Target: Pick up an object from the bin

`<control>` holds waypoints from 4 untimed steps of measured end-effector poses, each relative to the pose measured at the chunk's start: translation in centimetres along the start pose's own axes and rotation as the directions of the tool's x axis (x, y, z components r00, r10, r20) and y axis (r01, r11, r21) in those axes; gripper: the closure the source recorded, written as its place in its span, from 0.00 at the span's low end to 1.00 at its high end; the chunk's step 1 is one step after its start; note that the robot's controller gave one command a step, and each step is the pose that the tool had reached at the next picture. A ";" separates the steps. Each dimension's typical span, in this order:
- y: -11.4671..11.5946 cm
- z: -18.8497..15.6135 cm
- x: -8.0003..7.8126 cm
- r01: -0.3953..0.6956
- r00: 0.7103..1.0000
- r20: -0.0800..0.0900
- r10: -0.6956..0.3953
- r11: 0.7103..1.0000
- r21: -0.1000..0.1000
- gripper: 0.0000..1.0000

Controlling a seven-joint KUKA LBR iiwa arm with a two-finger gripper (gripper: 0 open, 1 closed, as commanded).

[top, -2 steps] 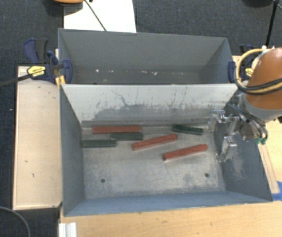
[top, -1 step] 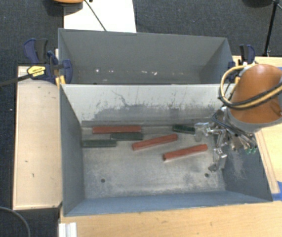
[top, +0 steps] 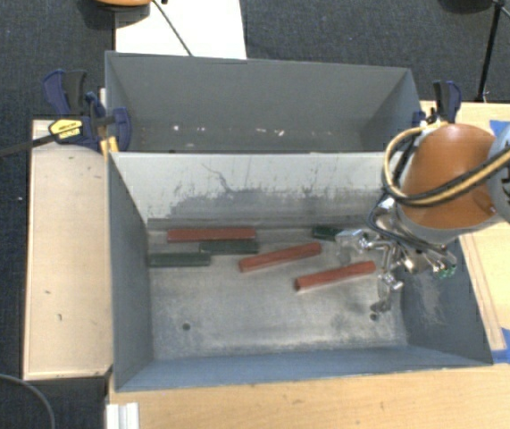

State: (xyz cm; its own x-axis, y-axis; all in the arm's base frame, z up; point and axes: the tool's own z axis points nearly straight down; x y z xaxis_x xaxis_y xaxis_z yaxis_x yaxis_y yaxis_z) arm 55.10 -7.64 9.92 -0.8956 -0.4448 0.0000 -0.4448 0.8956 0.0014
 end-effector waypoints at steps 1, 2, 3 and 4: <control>0.6 1.5 -0.6 -0.141 0.990 0.002 0.141 0.990 0.001 0.00; 3.1 2.9 -3.7 -0.059 0.998 0.004 0.059 0.998 0.002 1.00; 3.1 2.9 -3.7 -0.058 0.998 0.004 0.058 0.998 0.002 1.00; 2.2 -5.8 -3.4 -0.052 0.999 -0.001 0.052 0.999 0.000 0.00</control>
Offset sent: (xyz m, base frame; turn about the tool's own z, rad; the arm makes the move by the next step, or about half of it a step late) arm 0.0184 0.0436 -0.0292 0.0607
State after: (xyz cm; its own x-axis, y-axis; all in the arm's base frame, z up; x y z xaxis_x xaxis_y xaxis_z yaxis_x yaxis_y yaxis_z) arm 57.20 -4.15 15.74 -0.9176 -0.3975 0.0010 -0.3975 0.9176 0.0014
